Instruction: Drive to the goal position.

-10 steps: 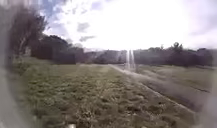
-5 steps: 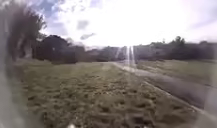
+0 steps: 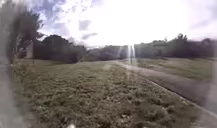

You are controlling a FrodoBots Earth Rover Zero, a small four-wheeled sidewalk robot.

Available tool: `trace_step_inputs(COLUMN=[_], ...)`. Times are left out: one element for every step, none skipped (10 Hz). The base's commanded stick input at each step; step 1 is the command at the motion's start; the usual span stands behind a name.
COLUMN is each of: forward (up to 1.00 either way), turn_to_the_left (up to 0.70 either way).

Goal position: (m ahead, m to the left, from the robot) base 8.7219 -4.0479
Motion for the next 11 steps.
trace_step_inputs(forward=[0.70, 0.70, 0.70, 0.70, 0.70, 0.70, 0.70, 0.70, 0.70, 0.70, 0.70], turn_to_the_left=[0.00, 0.00, 0.00, 0.00, 0.00, 0.00, 0.00, 0.00, 0.00, 0.00, 0.00])
